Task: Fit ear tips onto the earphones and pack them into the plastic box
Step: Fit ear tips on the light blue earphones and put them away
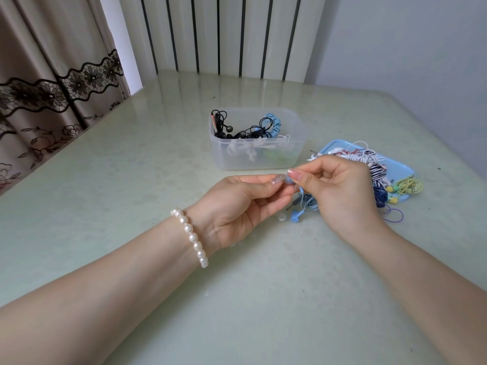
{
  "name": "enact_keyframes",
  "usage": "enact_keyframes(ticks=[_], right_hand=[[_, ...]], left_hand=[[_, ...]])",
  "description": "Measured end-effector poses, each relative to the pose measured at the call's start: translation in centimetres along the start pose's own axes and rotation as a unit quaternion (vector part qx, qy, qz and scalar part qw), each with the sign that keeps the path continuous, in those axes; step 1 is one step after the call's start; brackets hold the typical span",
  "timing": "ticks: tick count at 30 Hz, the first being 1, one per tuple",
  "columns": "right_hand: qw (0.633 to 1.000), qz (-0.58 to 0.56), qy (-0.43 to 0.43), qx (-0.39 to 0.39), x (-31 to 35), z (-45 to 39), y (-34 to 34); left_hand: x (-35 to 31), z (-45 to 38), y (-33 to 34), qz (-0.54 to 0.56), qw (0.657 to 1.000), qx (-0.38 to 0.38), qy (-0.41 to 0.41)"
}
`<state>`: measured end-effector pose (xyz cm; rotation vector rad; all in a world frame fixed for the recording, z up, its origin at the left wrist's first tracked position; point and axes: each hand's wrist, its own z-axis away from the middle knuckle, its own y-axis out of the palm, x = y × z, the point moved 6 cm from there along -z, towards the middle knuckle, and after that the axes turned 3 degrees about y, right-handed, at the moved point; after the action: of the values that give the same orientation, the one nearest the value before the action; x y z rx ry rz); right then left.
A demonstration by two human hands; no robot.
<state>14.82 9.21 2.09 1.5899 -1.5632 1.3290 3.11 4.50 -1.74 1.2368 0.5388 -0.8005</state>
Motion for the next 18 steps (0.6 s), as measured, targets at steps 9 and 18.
enact_keyframes(ticks=[9, 18], right_hand=[[0.999, 0.011, -0.022, -0.033, 0.4, 0.7, 0.2], [0.996, 0.037, -0.08, -0.017, 1.1, 0.2, -0.7]], left_hand=[[0.0, 0.0, 0.3, -0.01, 1.0, 0.008, 0.007], [-0.7, 0.1, 0.2, -0.011, 1.0, 0.013, 0.006]])
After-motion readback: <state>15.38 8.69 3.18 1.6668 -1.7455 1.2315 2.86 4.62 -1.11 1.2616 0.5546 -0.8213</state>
